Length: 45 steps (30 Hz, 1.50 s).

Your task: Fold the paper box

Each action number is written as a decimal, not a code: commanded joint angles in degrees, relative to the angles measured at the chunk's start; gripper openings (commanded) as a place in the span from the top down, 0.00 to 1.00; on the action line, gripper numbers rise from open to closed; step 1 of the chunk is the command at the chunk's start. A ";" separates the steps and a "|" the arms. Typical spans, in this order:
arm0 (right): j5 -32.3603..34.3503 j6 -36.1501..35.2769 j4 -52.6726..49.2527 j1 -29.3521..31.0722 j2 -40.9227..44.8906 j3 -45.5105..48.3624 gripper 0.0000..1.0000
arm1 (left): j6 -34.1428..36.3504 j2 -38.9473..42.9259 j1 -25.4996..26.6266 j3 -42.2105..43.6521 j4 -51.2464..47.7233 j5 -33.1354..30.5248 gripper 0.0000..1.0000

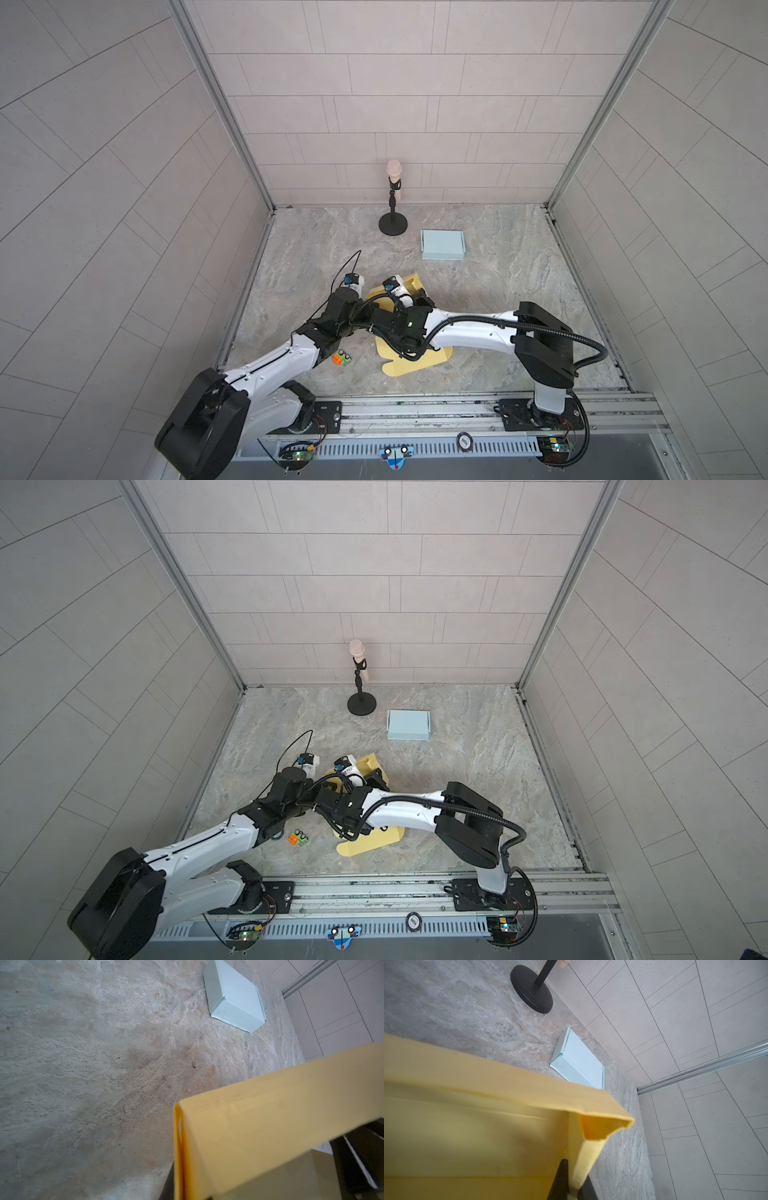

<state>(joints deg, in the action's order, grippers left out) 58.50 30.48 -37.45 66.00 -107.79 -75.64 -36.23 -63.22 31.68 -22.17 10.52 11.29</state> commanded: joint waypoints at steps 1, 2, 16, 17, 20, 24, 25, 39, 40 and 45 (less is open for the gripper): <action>-3.19 -0.88 0.55 0.36 1.33 -0.19 0.87 | 1.01 0.82 1.37 -0.25 8.47 4.97 0.90; -3.76 -0.61 0.58 0.52 1.68 -0.21 0.81 | 0.98 0.64 1.37 -0.13 8.63 4.97 0.90; -21.33 0.91 8.41 2.88 20.13 6.72 0.37 | 3.41 0.05 1.37 0.94 8.37 2.03 0.89; -22.12 0.97 8.76 3.06 21.70 7.31 0.36 | 3.86 0.02 1.38 1.08 8.59 1.98 0.89; -25.07 0.11 11.15 3.89 26.65 9.84 0.36 | 5.47 0.20 1.37 1.61 9.16 1.72 0.89; -29.08 -1.82 16.50 4.80 33.88 14.08 0.33 | 7.82 0.51 1.37 2.34 9.72 2.02 0.88; -29.84 -2.49 17.80 4.76 35.98 15.34 0.32 | 8.40 0.62 1.37 2.56 9.94 2.24 0.88; -46.30 -3.52 20.05 -10.46 47.36 25.49 0.24 | 14.05 -2.30 2.63 3.50 12.21 -2.88 0.83; -47.50 -3.00 20.74 -11.18 47.01 25.93 0.24 | 14.46 -2.95 3.08 3.25 12.29 -3.55 0.83; -50.61 -2.75 24.40 -12.24 44.44 27.00 0.24 | 16.43 -7.10 5.65 2.40 13.64 -7.41 0.84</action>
<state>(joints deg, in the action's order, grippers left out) 11.25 27.18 -16.23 54.02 -62.33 -48.42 -22.13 -68.66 36.27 -19.27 21.50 7.14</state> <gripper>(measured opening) 0.758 0.166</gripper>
